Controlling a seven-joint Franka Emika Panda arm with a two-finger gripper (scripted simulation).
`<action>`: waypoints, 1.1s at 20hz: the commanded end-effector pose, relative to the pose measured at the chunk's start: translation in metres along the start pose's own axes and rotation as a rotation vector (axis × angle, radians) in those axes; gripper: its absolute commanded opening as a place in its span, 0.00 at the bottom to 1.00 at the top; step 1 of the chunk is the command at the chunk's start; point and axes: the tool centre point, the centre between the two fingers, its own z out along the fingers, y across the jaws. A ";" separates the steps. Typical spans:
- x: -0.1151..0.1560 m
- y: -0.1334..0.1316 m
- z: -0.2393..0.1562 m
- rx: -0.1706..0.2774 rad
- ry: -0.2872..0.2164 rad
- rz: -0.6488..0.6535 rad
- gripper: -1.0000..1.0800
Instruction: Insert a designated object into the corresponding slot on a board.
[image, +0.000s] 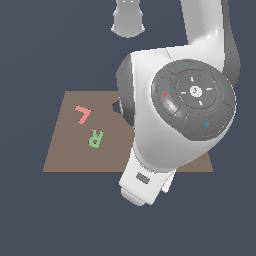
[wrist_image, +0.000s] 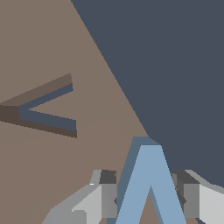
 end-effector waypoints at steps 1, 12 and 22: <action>0.006 -0.001 0.000 0.000 0.000 -0.107 0.00; 0.031 -0.014 -0.002 -0.001 0.000 -0.570 0.00; 0.047 -0.035 -0.003 -0.001 0.000 -1.002 0.00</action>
